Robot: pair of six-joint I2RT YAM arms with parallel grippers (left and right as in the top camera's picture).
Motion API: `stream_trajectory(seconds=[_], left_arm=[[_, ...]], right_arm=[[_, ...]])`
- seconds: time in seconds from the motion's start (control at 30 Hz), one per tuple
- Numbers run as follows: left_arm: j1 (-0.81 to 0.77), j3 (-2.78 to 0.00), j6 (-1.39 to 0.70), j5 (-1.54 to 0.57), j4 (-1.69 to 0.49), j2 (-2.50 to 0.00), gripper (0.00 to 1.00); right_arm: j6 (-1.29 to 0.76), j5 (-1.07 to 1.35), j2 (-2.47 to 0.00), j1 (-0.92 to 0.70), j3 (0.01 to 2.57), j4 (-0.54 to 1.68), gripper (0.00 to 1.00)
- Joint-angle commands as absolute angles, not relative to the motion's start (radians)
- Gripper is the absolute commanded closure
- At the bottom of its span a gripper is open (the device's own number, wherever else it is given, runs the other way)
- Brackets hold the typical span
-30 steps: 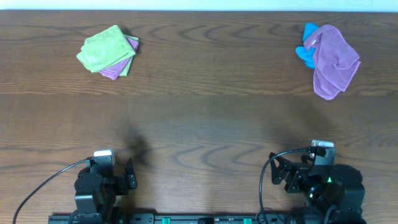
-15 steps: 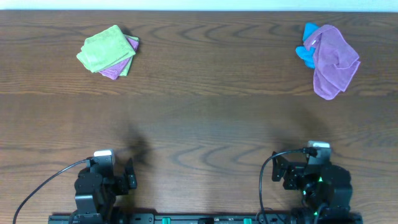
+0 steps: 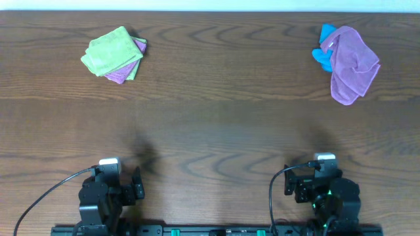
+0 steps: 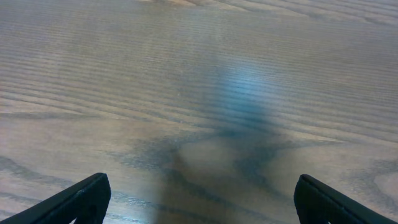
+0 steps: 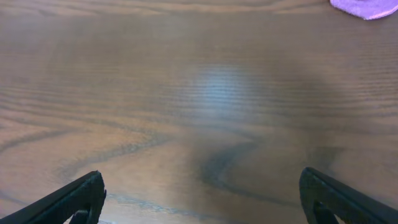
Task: Fold the cloth
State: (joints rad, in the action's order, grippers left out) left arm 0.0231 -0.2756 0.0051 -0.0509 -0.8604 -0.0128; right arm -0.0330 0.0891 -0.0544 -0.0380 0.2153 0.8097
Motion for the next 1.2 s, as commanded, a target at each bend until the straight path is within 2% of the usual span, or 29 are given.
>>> stream_trajectory(seconds=[0.0,1.17], left_arm=[[0.018,-0.245,0.023,-0.025,-0.904,-0.004,0.05],[0.018,-0.245,0.023,-0.026,-0.904,-0.004,0.05]], right_arm=[[-0.001,0.079,-0.029,-0.029,0.187,0.807,0.01],[0.031,0.067,-0.012,-0.029,0.178,0.804,0.01]])
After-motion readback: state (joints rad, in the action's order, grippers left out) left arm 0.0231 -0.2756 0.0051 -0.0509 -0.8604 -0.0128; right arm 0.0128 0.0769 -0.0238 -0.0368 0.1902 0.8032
